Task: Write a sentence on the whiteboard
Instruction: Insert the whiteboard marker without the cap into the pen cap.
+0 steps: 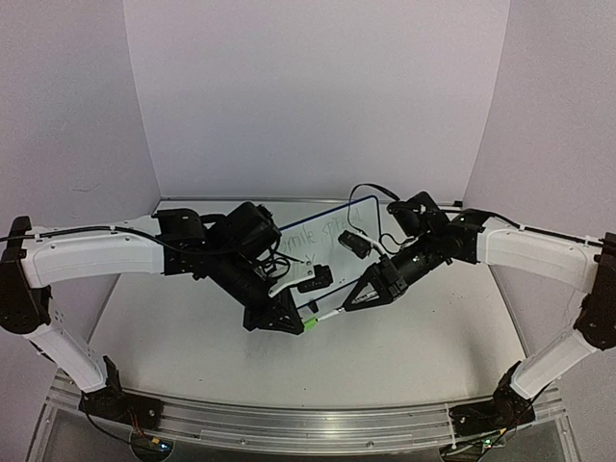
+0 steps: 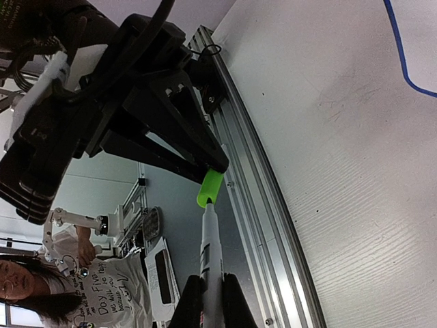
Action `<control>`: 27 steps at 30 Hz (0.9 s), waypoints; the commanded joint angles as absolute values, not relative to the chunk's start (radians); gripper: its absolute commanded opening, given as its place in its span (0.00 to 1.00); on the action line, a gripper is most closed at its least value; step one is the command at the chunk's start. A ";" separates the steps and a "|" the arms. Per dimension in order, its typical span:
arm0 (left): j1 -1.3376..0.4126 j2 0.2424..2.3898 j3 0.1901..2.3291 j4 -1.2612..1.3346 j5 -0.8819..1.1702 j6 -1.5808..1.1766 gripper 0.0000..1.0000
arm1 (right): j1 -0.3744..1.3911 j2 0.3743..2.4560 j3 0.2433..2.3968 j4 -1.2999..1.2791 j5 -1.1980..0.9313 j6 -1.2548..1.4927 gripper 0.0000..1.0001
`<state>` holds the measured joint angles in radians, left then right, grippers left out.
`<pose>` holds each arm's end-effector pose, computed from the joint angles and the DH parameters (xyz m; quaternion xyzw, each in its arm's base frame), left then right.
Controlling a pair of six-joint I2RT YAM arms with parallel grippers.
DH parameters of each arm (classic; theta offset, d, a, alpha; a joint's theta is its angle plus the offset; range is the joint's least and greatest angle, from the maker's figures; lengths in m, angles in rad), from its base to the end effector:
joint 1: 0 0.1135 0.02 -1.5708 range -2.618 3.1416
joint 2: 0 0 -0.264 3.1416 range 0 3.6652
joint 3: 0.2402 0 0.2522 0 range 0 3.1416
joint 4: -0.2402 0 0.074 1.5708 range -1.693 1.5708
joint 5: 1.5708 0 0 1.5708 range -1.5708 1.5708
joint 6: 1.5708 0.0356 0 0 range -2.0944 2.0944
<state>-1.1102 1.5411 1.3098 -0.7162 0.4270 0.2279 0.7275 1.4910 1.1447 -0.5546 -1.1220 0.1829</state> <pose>0.1319 -0.2990 0.2932 0.6279 0.6894 -0.3103 0.1849 0.2067 0.2270 0.2798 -0.3835 0.7232 0.5737 0.0291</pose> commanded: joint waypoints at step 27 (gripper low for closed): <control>-1.127 1.615 1.461 -0.755 0.403 0.273 0.00 | 0.789 1.627 1.251 -0.555 -1.164 0.130 0.00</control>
<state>-1.1188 1.6109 1.3992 -0.8367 0.4139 0.2588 0.7648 1.5955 1.2083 -0.5848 -1.1449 0.1530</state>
